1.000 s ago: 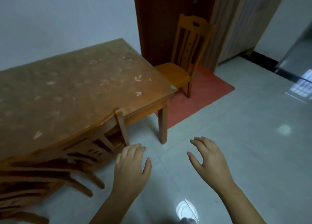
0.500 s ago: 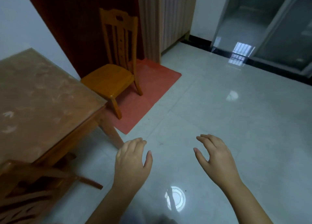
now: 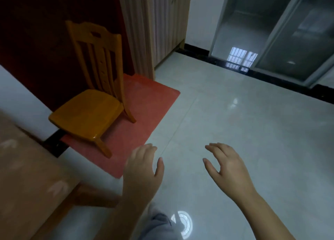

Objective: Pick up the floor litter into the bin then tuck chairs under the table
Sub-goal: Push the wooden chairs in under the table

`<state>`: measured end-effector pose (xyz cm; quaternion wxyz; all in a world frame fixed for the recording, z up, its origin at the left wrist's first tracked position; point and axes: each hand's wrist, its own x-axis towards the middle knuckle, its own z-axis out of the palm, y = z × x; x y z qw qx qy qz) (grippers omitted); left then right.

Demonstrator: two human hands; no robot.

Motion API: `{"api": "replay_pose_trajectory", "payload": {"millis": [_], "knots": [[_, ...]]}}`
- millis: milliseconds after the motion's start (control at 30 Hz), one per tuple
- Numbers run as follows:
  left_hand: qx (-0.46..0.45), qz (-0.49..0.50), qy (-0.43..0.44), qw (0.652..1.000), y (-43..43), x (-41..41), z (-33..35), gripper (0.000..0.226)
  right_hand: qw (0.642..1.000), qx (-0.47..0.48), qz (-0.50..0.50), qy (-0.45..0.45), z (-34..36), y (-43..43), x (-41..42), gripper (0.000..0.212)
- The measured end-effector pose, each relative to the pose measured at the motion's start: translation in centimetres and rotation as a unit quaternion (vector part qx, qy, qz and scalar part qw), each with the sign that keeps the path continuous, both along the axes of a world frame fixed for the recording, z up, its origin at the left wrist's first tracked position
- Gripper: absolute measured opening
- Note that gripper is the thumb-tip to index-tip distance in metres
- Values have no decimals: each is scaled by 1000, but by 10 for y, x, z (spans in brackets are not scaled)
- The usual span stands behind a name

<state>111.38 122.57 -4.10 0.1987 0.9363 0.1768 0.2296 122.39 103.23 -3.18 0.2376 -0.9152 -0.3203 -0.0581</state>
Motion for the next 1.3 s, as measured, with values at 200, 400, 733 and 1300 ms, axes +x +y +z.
{"api": "replay_pose_trajectory", "payload": {"millis": [200, 400, 733, 1300], "knots": [[9, 23, -21, 999, 73, 100, 14, 35, 999, 17, 35, 0, 13, 92, 94, 41], [-1, 26, 6, 1000, 107, 194, -3, 35, 999, -3, 27, 21, -10, 124, 197, 43], [-1, 90, 14, 996, 183, 420, 20, 38, 996, 28, 81, 2, 7, 205, 451, 41], [-9, 295, 10, 956, 440, 600, 35, 45, 951, -4, 308, 36, 8, 524, 686, 41]]}}
